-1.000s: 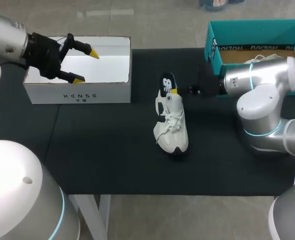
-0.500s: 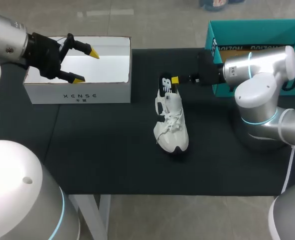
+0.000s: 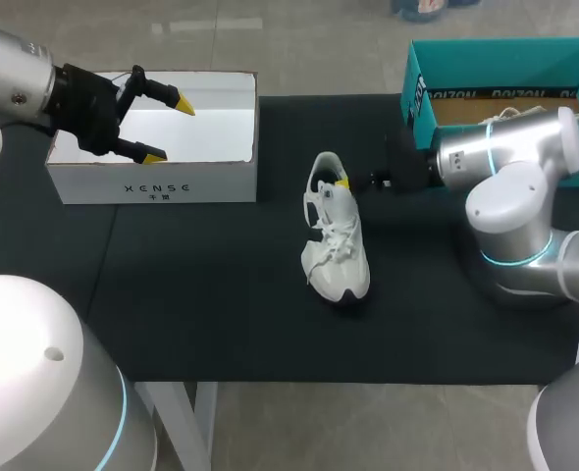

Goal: Take the shoe out of the shoebox, open the shoe tongue, remove and reinsert the insole, then place the shoe into the shoebox

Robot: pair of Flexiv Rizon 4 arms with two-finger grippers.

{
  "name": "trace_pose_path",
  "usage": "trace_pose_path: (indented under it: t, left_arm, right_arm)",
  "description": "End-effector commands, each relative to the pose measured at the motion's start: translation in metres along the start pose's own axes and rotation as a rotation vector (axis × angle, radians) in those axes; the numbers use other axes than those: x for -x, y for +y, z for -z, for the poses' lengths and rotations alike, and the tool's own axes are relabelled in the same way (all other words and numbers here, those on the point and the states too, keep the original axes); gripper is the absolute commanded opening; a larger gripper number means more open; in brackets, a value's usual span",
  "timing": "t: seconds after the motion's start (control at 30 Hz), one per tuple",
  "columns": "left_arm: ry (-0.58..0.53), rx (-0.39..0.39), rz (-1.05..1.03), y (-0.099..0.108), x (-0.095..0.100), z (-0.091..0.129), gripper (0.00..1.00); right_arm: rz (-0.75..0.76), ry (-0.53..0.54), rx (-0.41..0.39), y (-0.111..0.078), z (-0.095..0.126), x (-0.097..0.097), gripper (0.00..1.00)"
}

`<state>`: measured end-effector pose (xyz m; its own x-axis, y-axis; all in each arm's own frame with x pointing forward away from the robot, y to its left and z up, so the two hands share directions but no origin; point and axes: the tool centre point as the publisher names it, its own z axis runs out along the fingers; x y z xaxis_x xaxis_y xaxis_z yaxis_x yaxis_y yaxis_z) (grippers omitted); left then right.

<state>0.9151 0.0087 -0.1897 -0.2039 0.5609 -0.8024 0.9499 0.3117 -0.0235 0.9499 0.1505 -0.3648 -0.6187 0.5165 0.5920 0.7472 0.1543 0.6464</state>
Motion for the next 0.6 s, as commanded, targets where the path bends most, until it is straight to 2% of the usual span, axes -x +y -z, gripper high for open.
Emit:
trace_pose_path:
  t: [0.03,0.3,0.33,0.4,0.6]
  left_arm:
    - [0.004,0.000,0.000,0.000,0.000,0.000,1.00]
    - [0.004,0.000,0.000,0.000,0.000,0.000,1.00]
    - [0.004,0.000,0.000,0.000,0.000,0.000,1.00]
    - [0.004,0.000,0.000,0.000,0.000,0.000,1.00]
    - [0.004,0.000,0.000,0.000,0.000,0.000,1.00]
  right_arm:
    - [-0.003,-0.005,-0.015,-0.011,-0.003,-0.001,0.00]
    - [0.002,0.000,-0.029,-0.008,-0.006,0.001,0.00]
    - [0.005,-0.002,-0.027,-0.006,-0.005,0.000,0.18]
    - [0.013,-0.004,-0.020,-0.001,-0.002,-0.002,1.00]
    - [0.032,-0.027,0.005,0.012,0.009,-0.009,1.00]
